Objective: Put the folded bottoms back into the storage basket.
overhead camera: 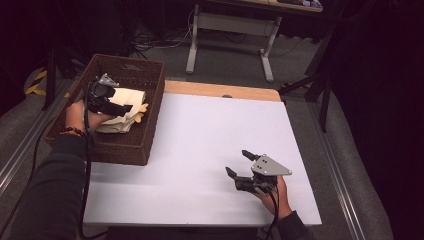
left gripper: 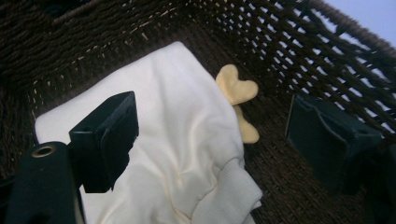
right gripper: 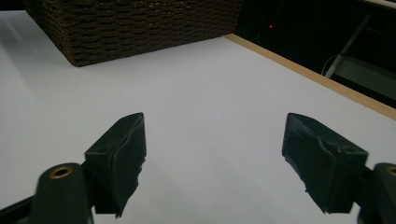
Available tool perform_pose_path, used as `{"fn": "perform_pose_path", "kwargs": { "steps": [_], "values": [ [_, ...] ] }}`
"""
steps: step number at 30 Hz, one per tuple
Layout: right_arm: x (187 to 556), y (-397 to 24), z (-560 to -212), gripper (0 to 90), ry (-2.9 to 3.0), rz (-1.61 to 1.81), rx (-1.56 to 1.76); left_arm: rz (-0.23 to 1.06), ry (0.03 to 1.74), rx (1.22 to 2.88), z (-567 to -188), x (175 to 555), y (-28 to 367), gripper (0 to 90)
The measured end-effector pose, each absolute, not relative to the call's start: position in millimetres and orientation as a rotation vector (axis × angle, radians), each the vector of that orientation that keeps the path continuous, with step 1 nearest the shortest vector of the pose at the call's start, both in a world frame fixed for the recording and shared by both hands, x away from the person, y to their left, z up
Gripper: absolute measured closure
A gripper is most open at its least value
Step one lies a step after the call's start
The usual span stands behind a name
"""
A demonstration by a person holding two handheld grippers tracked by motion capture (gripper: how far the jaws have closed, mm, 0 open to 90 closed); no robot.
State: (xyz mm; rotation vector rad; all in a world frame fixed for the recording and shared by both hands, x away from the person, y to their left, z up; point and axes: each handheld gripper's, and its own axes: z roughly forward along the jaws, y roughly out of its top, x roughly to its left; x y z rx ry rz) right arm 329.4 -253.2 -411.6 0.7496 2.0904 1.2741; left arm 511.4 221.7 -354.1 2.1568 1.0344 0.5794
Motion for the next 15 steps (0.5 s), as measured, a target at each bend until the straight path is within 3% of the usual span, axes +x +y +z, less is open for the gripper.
{"fn": "perform_pose_path", "kwargs": {
  "steps": [10, 15],
  "values": [
    [331, -256, -413, 11.0, 2.072, 1.306, 0.790, 0.608, 0.935, 2.109, -343, 495, 215, 15.3],
    [331, -257, -413, 11.0, 2.060, 1.334, 0.809, 0.646, 0.893, 2.092, -338, 487, 212, 13.4]
  ]
}}
